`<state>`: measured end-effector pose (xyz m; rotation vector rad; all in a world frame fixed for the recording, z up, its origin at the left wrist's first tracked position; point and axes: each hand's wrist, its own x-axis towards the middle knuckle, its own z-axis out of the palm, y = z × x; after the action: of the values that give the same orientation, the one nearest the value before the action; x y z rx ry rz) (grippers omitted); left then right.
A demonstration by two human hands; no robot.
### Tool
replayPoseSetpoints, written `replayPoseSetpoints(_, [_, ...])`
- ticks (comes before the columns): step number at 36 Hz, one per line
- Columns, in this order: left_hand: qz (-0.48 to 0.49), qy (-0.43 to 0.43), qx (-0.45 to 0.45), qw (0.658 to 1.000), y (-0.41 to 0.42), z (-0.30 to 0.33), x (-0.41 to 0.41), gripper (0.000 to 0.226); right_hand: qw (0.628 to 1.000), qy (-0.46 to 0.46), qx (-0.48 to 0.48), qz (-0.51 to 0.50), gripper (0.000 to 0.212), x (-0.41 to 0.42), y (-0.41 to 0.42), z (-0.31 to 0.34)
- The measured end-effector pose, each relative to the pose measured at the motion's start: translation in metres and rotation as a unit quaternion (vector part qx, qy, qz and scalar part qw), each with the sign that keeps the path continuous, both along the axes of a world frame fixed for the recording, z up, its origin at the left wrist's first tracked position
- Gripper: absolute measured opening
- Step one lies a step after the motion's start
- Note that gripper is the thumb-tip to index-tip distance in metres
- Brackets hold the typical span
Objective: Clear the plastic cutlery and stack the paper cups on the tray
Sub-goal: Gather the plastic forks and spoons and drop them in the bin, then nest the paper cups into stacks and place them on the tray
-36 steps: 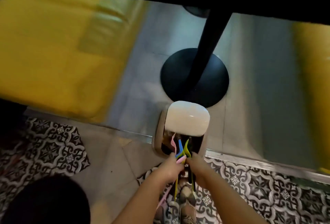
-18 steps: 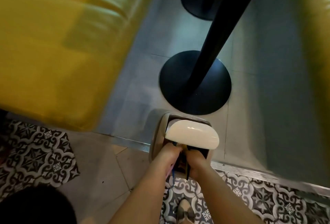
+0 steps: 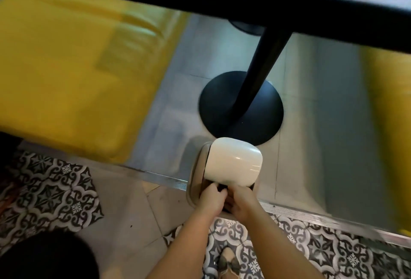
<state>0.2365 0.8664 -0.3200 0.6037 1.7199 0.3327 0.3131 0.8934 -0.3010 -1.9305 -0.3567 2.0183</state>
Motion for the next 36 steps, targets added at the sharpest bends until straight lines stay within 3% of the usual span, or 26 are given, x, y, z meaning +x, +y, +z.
replayPoseSetpoints(3, [-0.013,0.020,-0.003,1.000,-0.010,0.021,0.000,0.030,0.992,-0.063,0.012,0.106,0.018,0.004,-0.009,0.013])
replayPoseSetpoints(7, [-0.060,0.073,0.022,0.995,-0.023,0.070,-0.003,0.036,0.951,-0.136,0.095,0.259,0.028,0.003,-0.023,0.042])
replayPoseSetpoints(10, [-0.110,0.133,0.047,0.984,-0.036,0.107,-0.010,0.044,0.898,-0.197,0.179,0.352,0.033,-0.003,-0.033,0.078])
replayPoseSetpoints(15, [-0.155,0.266,0.060,0.950,-0.055,0.176,-0.036,0.051,0.796,-0.215,0.267,0.499,0.037,-0.022,-0.042,0.155])
replayPoseSetpoints(19, [-0.153,0.328,0.080,0.929,-0.077,0.237,-0.068,0.047,0.731,-0.228,0.326,0.555,0.034,-0.046,-0.043,0.208])
replayPoseSetpoints(22, [-0.150,0.365,0.100,0.914,-0.094,0.280,-0.088,0.047,0.678,-0.219,0.366,0.599,0.043,-0.071,-0.048,0.246])
replayPoseSetpoints(30, [-0.018,0.491,0.135,0.861,-0.156,0.369,-0.140,0.054,0.527,-0.190,0.500,0.660,0.048,-0.143,-0.078,0.350])
replayPoseSetpoints(36, [0.099,0.517,0.049,0.849,-0.239,0.408,-0.176,0.060,0.415,-0.155,0.565,0.696,0.050,-0.189,-0.124,0.400])
